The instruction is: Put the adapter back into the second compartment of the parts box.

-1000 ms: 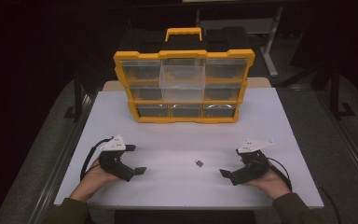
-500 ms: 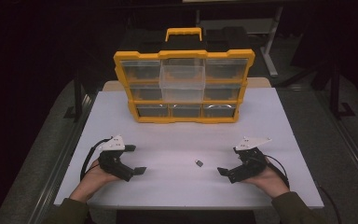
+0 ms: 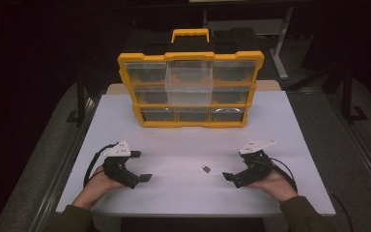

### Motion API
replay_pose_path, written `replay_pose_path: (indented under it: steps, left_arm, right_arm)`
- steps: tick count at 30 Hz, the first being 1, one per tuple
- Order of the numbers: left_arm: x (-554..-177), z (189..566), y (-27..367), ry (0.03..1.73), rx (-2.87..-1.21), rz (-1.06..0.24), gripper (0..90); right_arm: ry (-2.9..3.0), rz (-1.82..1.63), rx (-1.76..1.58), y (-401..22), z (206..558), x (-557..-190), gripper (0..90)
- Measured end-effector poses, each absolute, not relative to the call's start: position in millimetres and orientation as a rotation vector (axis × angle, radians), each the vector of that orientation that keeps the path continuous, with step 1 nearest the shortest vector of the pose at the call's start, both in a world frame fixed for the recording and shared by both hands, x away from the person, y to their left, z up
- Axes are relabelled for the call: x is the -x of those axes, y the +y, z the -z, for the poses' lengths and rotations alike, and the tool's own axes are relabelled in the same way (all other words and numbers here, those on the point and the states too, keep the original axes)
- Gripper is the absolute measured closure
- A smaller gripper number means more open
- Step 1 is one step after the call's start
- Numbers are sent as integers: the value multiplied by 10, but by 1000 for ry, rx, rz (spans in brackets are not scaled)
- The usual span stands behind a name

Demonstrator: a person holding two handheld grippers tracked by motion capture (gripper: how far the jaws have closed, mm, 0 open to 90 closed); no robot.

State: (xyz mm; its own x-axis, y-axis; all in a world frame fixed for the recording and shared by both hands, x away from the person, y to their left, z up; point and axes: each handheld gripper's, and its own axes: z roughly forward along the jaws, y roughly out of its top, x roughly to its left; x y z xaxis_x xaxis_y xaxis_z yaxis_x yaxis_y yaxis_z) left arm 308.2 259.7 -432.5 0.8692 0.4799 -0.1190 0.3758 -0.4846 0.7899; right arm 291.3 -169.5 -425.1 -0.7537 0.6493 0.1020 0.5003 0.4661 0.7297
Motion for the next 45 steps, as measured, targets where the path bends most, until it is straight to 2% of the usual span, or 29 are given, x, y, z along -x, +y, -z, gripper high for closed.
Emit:
replay_pose_path:
  steps: [45]
  left_arm:
    - [-3076,4322,2604,619,-2110,-135,0]
  right_arm:
    - [2591,-1173,-937,-1403,4142,-3095,0]
